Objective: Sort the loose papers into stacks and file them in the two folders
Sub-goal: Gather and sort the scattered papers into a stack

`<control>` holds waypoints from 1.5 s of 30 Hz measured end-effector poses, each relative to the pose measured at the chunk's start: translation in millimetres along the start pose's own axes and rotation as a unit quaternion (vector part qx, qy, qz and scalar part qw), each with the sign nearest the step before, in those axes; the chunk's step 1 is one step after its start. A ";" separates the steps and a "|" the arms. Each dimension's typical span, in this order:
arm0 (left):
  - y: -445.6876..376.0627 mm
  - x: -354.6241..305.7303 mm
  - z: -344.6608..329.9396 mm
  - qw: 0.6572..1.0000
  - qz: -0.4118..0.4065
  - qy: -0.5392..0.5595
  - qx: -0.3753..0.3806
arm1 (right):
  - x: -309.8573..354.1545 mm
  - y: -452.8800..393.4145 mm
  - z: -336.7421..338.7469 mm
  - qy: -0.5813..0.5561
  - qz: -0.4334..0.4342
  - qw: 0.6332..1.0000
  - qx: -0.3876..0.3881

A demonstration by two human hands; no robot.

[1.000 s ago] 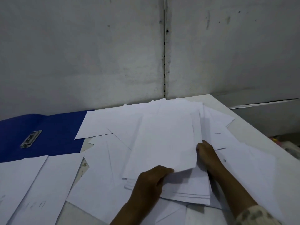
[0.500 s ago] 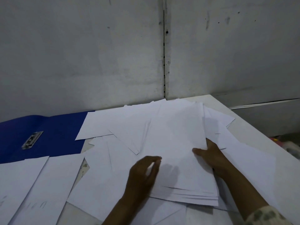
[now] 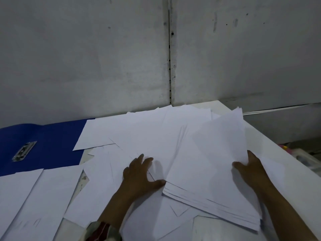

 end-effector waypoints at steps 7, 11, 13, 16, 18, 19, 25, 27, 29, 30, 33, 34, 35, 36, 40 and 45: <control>16.1 12.8 14.6 0.973 0.073 0.218 -0.030 | -13.7 6.8 8.3 -0.027 -0.017 0.999 -0.010; 15.2 11.8 11.2 0.931 0.113 0.345 -0.037 | -14.4 9.2 7.0 -0.054 -0.019 0.998 -0.009; 11.7 13.2 9.1 0.905 0.124 0.404 -0.050 | -12.1 10.9 6.6 -0.059 -0.011 0.998 -0.007; 6.1 14.1 3.2 0.875 0.144 0.458 -0.065 | -9.6 12.9 6.8 -0.063 0.000 0.998 -0.007; 3.5 12.5 -0.8 0.848 0.152 0.502 -0.074 | -9.1 13.1 5.6 -0.063 0.004 0.998 -0.003; 2.5 12.0 -1.4 0.846 0.154 0.504 -0.082 | -9.3 13.1 4.9 -0.062 0.005 0.998 -0.002; -3.0 1.4 16.2 0.930 0.105 0.308 -0.173 | -10.0 13.6 3.4 -0.068 0.000 0.998 0.011; 0.0 10.9 26.5 0.933 0.108 0.275 -0.208 | -8.9 13.3 4.5 -0.065 0.000 0.998 0.014; 5.9 29.0 37.7 0.921 0.121 0.288 -0.233 | -6.4 13.1 4.9 -0.055 0.001 0.998 0.018; 7.2 38.8 42.6 0.916 0.125 0.299 -0.238 | -3.9 12.6 5.6 -0.047 0.003 0.999 0.022; 14.4 66.5 57.6 0.905 0.136 0.320 -0.245 | 3.5 11.0 3.3 -0.025 0.007 0.998 0.054; 17.8 77.5 62.3 0.903 0.144 0.323 -0.246 | 7.1 10.3 0.2 -0.014 0.011 0.997 0.072; 19.1 89.8 66.8 0.900 0.150 0.326 -0.247 | 10.5 9.6 -2.5 -0.001 0.014 0.996 0.089; 20.9 102.3 71.2 0.898 0.155 0.329 -0.247 | 14.0 8.6 -5.4 0.010 0.016 0.994 0.105; 35.6 137.7 89.8 0.891 0.172 0.348 -0.234 | 25.2 2.9 -9.6 0.024 0.013 0.989 0.144; 51.4 164.9 91.0 0.885 0.198 0.374 -0.192 | 32.4 -3.0 -14.2 0.027 0.002 0.983 0.180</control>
Point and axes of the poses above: each hand's wrist, its own y-axis away from the middle knuckle, its own z-axis out of the back of the hand, x = y × z, the point moved 10 cm from there along -y, towards the middle knuckle, and after that the axes turned 5 degrees about x, right-handed, at the moved point
